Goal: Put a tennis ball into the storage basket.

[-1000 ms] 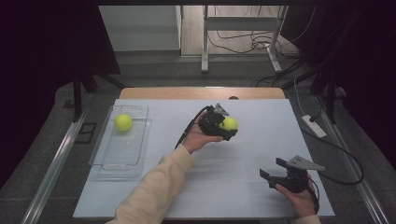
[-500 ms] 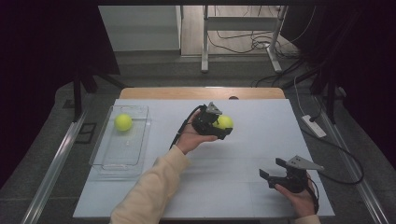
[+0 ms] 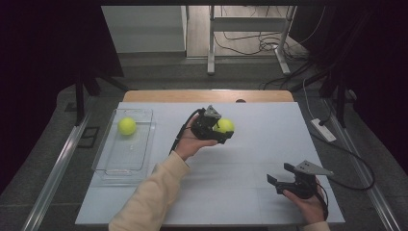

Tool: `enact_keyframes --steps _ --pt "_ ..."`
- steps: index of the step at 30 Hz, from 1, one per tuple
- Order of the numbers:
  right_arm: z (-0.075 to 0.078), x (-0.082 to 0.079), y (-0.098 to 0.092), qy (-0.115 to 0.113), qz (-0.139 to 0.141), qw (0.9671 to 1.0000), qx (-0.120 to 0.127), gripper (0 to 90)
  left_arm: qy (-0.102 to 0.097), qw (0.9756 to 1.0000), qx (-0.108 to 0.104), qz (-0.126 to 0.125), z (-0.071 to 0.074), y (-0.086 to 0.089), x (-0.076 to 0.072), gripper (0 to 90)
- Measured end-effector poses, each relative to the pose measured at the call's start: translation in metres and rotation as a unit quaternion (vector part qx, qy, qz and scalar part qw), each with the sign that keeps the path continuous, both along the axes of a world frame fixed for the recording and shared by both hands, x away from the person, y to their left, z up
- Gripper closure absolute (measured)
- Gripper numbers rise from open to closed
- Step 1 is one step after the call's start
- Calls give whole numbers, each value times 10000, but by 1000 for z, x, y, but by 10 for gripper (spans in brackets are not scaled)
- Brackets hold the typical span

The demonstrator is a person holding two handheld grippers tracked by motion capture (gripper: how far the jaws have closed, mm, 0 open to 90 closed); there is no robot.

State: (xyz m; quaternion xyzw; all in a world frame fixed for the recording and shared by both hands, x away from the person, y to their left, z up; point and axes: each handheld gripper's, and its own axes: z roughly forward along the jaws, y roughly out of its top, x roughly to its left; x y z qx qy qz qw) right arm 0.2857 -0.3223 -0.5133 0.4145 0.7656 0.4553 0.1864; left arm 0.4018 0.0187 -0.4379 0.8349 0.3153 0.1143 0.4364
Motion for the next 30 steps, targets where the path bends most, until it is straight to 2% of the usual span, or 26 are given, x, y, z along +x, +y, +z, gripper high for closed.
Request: enact_keyframes --steps 6,30 --pt "0 0 1 0 6 10000 -9 122 9 10000 -78 58 0 7 -3 270" --pt "0 0 2 4 -12 10000 -25 122 -117 9996 -117 241 5 31 -11 270"
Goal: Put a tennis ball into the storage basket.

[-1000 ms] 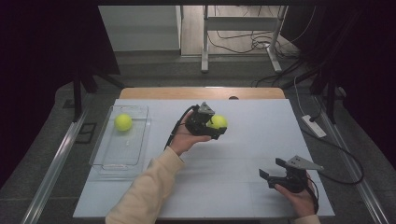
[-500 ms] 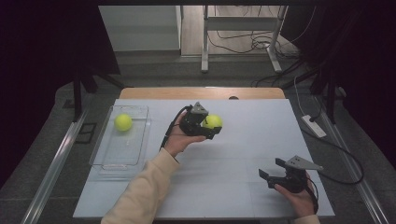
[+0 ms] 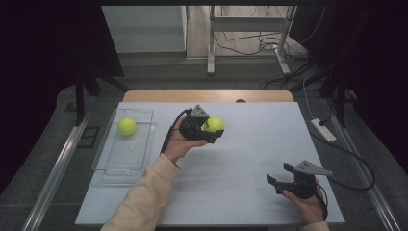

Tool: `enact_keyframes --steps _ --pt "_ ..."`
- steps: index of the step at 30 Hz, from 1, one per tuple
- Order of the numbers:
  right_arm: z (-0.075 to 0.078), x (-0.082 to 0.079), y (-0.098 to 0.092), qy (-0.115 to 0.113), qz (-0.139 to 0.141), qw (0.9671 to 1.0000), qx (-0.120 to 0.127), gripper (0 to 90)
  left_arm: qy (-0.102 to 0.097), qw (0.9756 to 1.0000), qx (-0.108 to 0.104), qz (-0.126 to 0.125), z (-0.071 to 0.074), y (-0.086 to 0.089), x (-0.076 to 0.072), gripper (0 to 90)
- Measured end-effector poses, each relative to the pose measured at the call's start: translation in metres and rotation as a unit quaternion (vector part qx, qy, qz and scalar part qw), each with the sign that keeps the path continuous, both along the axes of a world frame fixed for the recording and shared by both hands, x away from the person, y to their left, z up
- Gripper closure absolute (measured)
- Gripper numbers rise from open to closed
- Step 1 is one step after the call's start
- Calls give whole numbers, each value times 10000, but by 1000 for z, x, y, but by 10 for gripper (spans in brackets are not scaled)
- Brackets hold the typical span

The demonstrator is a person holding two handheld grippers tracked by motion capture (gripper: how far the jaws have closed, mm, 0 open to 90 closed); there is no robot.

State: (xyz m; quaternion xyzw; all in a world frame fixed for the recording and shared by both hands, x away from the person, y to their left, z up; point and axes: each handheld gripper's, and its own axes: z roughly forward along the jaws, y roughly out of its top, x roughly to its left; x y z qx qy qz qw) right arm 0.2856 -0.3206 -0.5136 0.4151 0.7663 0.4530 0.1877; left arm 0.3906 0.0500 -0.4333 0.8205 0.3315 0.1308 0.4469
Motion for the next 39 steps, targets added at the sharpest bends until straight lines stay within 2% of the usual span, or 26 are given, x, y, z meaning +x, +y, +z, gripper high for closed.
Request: enact_keyframes --steps 15,21,29,39 --pt "0 0 0 -7 -2 10000 -11 122 -46 9999 -75 133 3 16 -6 270" --pt "0 0 1 -9 -11 10000 -29 123 -139 9997 15 215 3 23 -9 270" --pt "1 0 1 -19 -24 10000 -27 124 -139 9995 -31 276 3 33 -14 270" --pt "1 -1 2 -33 -47 10000 -13 124 -195 9992 48 335 1 41 -21 270"
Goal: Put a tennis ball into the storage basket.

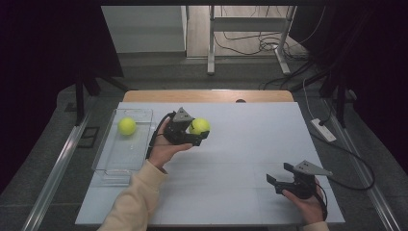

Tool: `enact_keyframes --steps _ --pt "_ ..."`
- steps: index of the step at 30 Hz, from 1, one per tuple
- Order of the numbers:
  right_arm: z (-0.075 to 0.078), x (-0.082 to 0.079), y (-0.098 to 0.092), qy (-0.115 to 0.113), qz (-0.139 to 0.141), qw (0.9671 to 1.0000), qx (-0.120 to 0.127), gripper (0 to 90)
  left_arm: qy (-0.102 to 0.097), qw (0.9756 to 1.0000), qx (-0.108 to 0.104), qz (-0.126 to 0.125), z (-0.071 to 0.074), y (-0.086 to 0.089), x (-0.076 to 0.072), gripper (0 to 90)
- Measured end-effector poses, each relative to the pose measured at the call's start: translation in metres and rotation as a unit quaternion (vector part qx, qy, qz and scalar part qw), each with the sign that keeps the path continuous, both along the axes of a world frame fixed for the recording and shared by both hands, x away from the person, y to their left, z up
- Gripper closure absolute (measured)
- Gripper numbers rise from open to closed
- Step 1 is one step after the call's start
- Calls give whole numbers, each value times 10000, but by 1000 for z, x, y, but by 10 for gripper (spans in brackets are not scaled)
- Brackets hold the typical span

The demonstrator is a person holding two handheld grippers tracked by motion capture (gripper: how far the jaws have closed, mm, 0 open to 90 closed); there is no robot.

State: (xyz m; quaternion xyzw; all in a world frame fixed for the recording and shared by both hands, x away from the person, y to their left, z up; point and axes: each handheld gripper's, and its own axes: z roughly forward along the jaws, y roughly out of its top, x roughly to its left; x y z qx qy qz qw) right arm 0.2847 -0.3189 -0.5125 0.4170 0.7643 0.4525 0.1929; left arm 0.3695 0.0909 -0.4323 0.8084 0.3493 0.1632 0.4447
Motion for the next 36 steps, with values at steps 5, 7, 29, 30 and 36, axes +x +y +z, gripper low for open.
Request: enact_keyframes --steps 5,7,29,30,36 --pt "0 0 1 3 -3 10000 -5 124 21 9999 -41 110 0 6 -2 270" --pt "0 0 1 -5 4 10000 -9 124 22 9999 -45 120 0 8 -2 270" --pt "0 0 3 10 4 10000 -7 124 -58 9992 -221 318 1 40 -16 269" --pt "0 0 2 12 5 10000 -4 123 -66 9992 -218 323 1 41 -17 270" --pt "0 0 2 7 10 10000 -31 124 -99 9989 -268 378 3 46 -19 270"
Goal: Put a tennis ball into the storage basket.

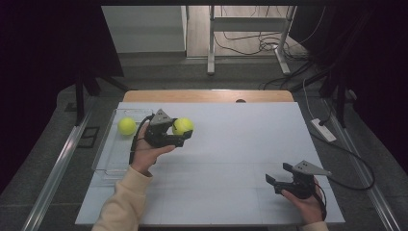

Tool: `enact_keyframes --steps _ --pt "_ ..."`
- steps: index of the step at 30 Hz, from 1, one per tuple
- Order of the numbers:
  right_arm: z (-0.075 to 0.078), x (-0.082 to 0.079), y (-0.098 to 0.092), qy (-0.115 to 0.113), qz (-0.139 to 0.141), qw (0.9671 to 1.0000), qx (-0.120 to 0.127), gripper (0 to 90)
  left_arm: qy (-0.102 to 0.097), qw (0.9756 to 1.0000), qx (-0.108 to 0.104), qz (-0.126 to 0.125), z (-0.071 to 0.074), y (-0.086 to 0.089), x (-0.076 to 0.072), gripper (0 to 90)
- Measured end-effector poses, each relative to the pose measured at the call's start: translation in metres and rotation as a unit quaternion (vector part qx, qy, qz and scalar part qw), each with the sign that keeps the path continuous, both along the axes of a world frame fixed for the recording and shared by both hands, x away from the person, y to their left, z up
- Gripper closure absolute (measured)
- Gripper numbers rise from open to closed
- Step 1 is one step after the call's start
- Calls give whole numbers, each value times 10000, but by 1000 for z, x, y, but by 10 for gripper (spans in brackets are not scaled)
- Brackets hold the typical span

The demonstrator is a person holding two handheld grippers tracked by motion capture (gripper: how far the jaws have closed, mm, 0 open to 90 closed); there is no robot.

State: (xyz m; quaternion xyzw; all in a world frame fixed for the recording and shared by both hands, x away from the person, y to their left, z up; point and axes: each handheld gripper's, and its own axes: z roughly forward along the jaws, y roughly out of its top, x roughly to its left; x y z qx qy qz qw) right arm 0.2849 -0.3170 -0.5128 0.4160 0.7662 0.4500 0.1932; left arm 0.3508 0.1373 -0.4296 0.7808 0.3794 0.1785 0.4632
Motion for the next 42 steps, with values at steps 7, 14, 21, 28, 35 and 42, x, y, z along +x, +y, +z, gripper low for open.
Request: enact_keyframes --steps 7,14,21,28,35,42 --pt "0 -1 -1 -3 -1 10000 25 123 -4 10000 -28 71 0 6 0 270" --pt "0 -1 -2 -5 -7 10000 16 124 -22 9999 -49 146 0 13 -3 270" --pt "1 -1 -1 -5 -3 10000 -5 124 -60 9997 -97 202 3 18 -5 270" --pt "1 -2 -2 -15 -10 10000 -5 123 -74 9993 -161 316 5 27 -8 270" --pt "1 -2 -2 -13 -10 10000 -15 124 -92 9990 -168 395 6 34 -8 270" --pt "1 -2 -2 -12 -16 10000 -21 124 -91 9984 -230 513 7 42 -10 270"
